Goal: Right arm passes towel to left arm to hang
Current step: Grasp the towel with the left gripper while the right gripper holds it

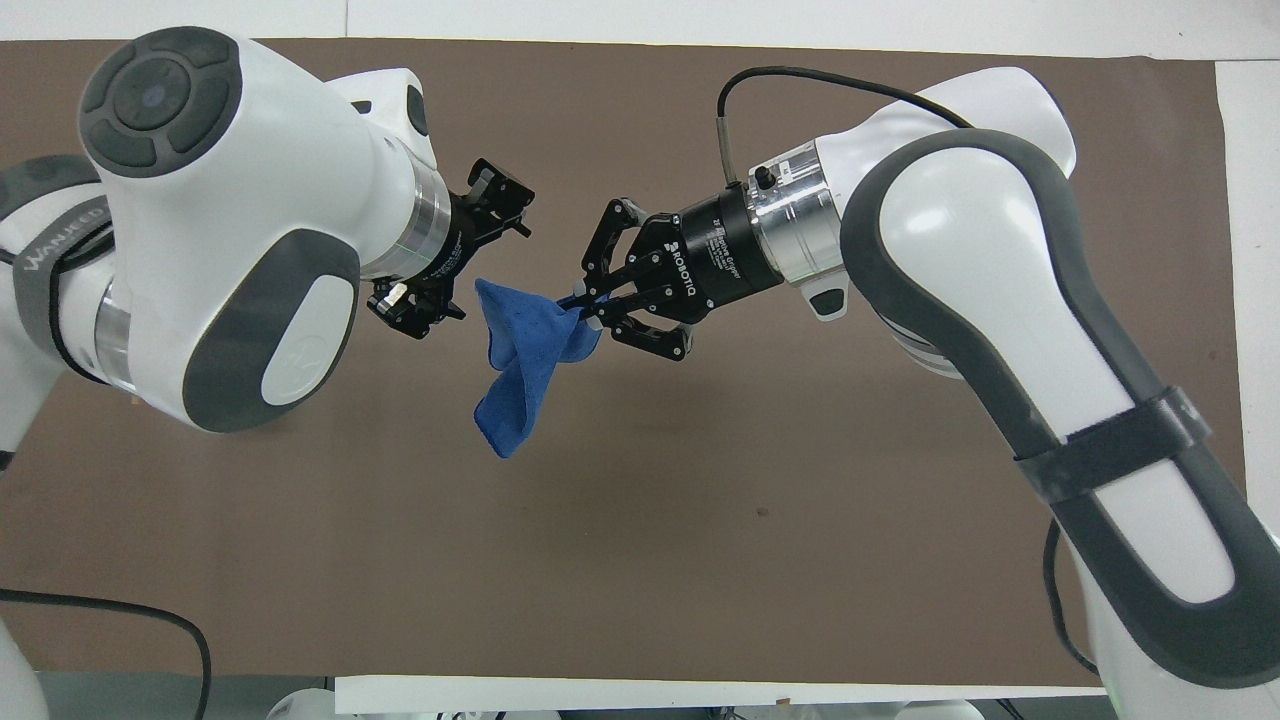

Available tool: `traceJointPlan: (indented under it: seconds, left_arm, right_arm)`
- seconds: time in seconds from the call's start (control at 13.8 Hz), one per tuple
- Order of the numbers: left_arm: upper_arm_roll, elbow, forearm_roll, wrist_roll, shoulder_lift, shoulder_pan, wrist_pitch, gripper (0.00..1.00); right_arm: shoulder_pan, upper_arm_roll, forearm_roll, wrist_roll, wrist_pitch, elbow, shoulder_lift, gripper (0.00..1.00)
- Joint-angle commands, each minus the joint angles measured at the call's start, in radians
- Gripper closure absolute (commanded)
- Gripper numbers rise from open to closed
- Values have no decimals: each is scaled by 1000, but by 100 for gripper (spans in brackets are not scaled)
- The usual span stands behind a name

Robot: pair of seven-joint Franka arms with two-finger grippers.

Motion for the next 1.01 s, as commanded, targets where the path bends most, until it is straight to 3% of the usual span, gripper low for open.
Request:
traceJointPlan:
  seconds: [0.0,0.07,0.22,0.29,0.36,0.43,0.79,0.87,0.94]
  left_arm:
    - [13,32,18,-16,5,-13,-78,6]
    - [13,37,17,-16,5,-14,-88,15]
    - [13,37,15,-17,5,-22,-89,49]
    - [13,33,15,-17,5,-31,-89,59]
    - [13,29,17,-17,5,-36,-90,90]
    - [13,26,15,-19,5,-36,-90,100]
    - [15,32,32,-17,5,-32,-99,100]
    - [15,36,64,-17,5,-32,-104,100]
    - [16,36,79,-16,5,-31,-107,100]
  right_arm:
    - [-3,0,23,8,16,-36,-25,99]
    - [-3,0,23,8,16,-36,-25,99]
    - [-3,0,23,6,15,-37,-25,99]
    - [-3,0,23,6,16,-37,-25,99]
    - [-3,0,23,6,16,-37,-24,99]
    - [-3,0,23,6,16,-36,-24,99]
    - [-3,-1,22,10,16,-37,-25,98]
    - [-3,-1,22,10,16,-37,-25,93]
    - [-3,-1,17,10,16,-37,-25,63]
